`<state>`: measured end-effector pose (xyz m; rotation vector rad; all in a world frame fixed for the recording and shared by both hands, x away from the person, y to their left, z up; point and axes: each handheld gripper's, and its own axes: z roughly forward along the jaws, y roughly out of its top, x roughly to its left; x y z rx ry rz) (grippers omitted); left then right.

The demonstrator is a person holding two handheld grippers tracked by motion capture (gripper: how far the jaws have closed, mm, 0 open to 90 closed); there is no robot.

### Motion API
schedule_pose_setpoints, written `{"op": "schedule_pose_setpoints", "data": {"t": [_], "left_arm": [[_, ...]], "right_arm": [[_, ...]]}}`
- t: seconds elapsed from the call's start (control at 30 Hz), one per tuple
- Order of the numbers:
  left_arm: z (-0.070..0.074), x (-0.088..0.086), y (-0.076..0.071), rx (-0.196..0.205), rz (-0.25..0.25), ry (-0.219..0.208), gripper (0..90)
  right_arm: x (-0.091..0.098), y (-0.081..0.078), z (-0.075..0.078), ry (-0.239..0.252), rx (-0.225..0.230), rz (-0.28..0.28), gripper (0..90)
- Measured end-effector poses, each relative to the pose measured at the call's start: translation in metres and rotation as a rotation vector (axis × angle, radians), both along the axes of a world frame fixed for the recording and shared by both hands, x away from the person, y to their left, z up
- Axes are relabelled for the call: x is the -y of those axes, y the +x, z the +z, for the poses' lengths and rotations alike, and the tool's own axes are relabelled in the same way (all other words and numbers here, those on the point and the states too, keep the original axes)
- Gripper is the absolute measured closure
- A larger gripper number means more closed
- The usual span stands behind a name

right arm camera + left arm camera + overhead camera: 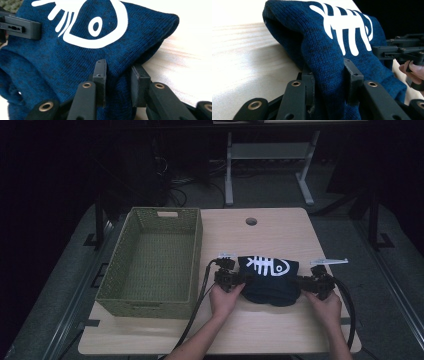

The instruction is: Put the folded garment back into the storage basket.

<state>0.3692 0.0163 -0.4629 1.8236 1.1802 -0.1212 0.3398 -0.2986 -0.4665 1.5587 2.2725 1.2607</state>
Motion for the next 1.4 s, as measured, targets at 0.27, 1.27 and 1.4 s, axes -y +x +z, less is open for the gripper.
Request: {"op": "schedule_pose_setpoints", "data": {"t": [0.27, 1.27, 1.4], "left_arm": [[0.024, -0.001, -0.008, 0.045, -0.039, -0.019, 67.5], [0.097, -0.018, -0.021, 0.157, -0.097, -0.079, 66.4], [0.107, -0.026, -0.02, 0.17, -0.094, -0.085, 66.4]], "right_arm": [[0.006, -0.01, 0.016, 0.073, 0.023, -0.005, 69.9], [0.001, -0.017, 0.086, 0.101, 0.093, 0.037, 70.6], [-0.006, -0.014, 0.095, 0.106, 0.1, 0.047, 70.6]]}}
